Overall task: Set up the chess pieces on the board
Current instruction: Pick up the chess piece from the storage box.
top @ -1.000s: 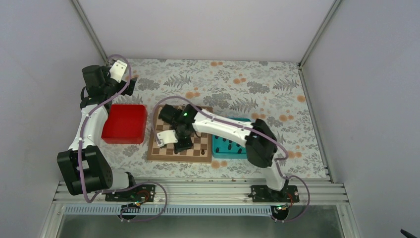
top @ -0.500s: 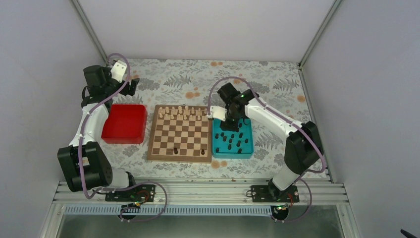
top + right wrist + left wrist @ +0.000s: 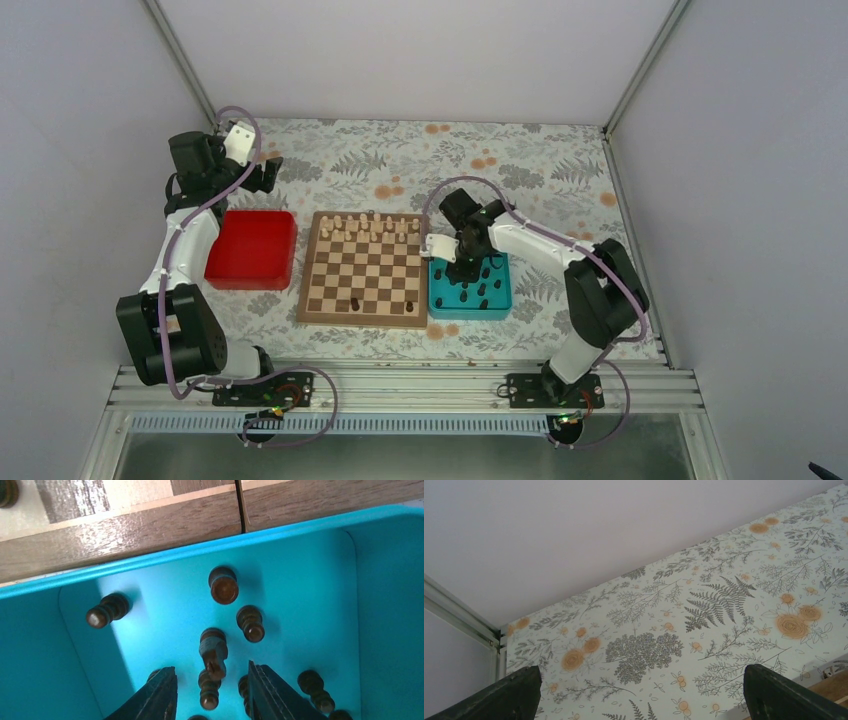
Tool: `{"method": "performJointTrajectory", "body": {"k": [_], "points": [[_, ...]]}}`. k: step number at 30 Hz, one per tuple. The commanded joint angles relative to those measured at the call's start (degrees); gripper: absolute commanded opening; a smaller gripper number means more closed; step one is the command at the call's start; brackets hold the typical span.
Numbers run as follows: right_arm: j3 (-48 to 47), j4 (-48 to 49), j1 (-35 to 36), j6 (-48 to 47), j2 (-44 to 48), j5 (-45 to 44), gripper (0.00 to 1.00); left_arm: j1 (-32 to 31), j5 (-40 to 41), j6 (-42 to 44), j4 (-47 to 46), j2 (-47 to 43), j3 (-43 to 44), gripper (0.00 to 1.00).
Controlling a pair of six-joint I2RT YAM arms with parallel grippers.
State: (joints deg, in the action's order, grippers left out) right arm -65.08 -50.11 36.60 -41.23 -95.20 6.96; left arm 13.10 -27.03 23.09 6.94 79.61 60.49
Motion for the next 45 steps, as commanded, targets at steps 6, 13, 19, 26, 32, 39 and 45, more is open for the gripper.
{"method": "performJointTrajectory", "body": {"k": [6, 13, 19, 26, 32, 39, 45], "points": [[0.5, 3.4, -0.7, 0.4, -3.8, 1.8, 0.37, 0.3, -0.9, -0.5, -1.6, -0.5, 0.3, 1.00], [0.8, 3.6, -1.0, 0.5, -4.5, 1.9, 0.31, 0.3, -0.7, -0.1, -1.6, -0.3, 0.0, 1.00], [1.6, 3.8, -1.1, 0.9, -4.8, 1.6, 0.27, 0.3, -1.2, 0.2, -2.0, -0.7, -0.5, 1.00], [2.2, 3.9, -1.0, 1.2, -4.5, 1.0, 0.22, 0.3, -1.8, 0.4, -1.8, -0.8, -0.7, 1.00], [0.7, 2.8, -1.0, 1.6, -2.6, 2.5, 0.12, 0.3, -1.7, 0.4, -1.8, -1.0, -0.8, 1.00], [-2.9, -1.4, -1.1, 1.5, -0.6, 1.2, 0.06, 0.3, -1.8, 0.4, -1.8, -1.7, -1.1, 1.00], [-10.7, -8.9, -1.1, 1.3, 2.8, -1.2, 0.06, 0.3, -1.5, 0.7, -1.7, -2.7, -1.5, 1.00]]}}
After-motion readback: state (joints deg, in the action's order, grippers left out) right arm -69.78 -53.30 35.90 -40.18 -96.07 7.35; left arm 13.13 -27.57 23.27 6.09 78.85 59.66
